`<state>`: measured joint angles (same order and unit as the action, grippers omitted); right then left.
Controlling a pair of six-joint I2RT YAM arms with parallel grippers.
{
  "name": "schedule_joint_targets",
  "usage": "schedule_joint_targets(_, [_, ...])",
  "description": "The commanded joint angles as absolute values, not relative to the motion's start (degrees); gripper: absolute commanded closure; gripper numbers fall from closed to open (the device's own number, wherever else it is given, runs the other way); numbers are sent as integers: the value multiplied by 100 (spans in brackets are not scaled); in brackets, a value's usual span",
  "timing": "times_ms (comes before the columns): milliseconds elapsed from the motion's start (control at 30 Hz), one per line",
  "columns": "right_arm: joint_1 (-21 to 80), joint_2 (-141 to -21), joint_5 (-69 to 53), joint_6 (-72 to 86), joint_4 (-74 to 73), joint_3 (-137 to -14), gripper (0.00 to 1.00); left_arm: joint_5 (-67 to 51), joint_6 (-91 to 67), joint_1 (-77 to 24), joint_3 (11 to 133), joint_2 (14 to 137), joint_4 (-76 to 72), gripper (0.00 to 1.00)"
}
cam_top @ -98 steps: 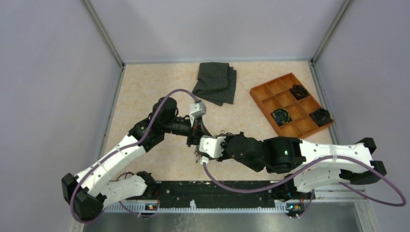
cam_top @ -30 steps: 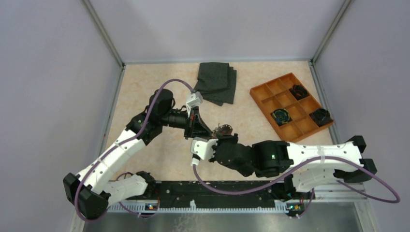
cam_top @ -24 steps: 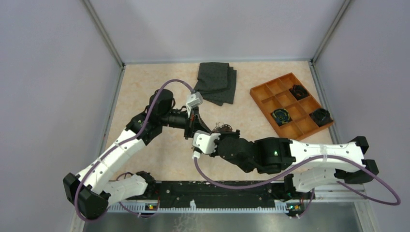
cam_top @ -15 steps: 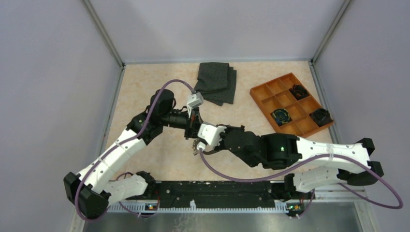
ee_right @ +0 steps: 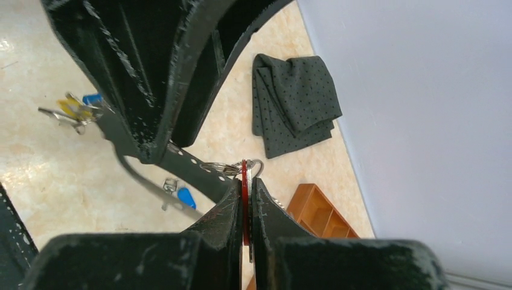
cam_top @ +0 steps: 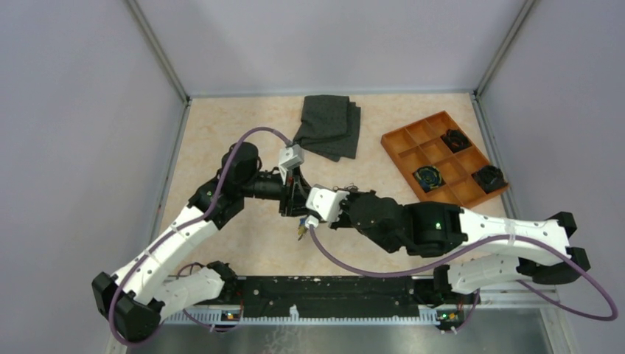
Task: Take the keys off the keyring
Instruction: Remove the key from the keyring.
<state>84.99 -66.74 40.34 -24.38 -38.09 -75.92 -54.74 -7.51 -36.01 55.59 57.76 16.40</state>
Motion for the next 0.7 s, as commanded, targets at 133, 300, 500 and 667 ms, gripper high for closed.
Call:
schedule_joint_targets(133, [8439,-5814,3172,-3011,-2703,-7227,100,-5202,-554,-3623,5097,4985,460,48])
schedule_joint_targets(300, [8437,-5208,2294,-3401,-2173,-6698,100,-5157,-395,-3623,5019,4657,128,48])
schedule_joint_targets(500, [8438,-4616,1294,-3622,-1912,-6399,100,-5351,-489,-3624,4972,4399,-436,51])
schedule_joint_targets(667, [8438,-4462,912,-3713,-1787,-6288,100,-5952,-1125,-3622,5025,4722,-1175,57])
